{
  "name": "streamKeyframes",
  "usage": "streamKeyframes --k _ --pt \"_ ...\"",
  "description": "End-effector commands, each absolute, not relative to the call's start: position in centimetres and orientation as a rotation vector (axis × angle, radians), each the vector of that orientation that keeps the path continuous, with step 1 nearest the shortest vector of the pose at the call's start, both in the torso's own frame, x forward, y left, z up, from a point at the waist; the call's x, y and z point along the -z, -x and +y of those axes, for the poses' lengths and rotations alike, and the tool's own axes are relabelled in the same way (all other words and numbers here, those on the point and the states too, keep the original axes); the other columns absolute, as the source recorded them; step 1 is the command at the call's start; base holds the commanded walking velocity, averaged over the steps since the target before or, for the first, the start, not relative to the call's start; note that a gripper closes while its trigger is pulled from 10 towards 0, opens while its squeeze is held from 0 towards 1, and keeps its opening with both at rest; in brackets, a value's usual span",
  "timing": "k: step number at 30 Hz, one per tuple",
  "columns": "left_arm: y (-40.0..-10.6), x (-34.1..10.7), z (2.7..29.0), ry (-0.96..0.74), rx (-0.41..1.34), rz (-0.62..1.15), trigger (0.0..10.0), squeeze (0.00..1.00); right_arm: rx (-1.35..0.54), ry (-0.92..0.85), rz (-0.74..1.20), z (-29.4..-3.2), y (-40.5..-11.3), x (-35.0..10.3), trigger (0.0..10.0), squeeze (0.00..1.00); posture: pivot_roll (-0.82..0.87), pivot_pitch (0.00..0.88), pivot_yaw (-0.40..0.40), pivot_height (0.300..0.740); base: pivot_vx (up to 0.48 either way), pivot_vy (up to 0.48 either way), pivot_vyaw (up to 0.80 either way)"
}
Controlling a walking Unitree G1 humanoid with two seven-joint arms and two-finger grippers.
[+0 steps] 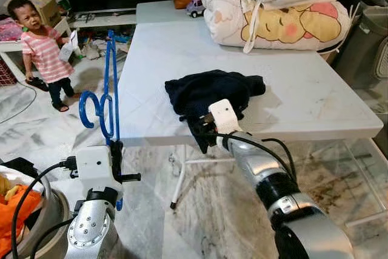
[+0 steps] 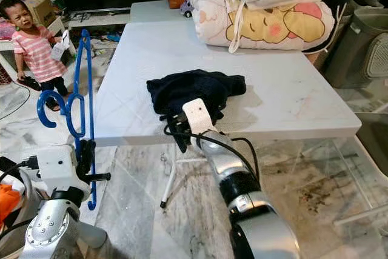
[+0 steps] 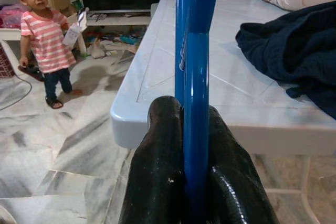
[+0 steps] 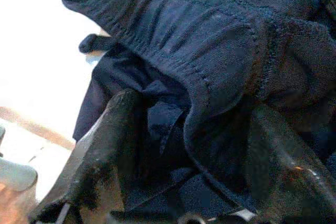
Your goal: Hang hanger
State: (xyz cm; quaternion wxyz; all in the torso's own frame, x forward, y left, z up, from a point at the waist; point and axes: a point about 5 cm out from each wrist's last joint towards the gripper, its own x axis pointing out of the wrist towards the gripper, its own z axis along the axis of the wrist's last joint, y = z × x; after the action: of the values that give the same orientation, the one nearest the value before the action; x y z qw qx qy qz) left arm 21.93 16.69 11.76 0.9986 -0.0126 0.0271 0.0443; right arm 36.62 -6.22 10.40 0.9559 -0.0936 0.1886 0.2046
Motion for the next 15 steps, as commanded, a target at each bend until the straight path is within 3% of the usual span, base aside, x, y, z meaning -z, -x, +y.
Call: streamKeyframes --k 1,15 --pt "-21.8 -12.2 16.9 0.01 -0.098 0.043 10.0 0.0 -0.411 0.165 0.393 -5.8 -36.7 -10.5 0.0 0.0 0.11 0.043 0.034 0.74 0.0 0.0 0.0" --pt "-21.4 -12.4 17.0 0.002 -0.111 0.053 10.0 0.0 -0.268 -0.143 0.433 -3.6 -38.0 -12.6 0.0 0.0 0.14 0.058 0.018 0.74 0.0 0.0 0.0"
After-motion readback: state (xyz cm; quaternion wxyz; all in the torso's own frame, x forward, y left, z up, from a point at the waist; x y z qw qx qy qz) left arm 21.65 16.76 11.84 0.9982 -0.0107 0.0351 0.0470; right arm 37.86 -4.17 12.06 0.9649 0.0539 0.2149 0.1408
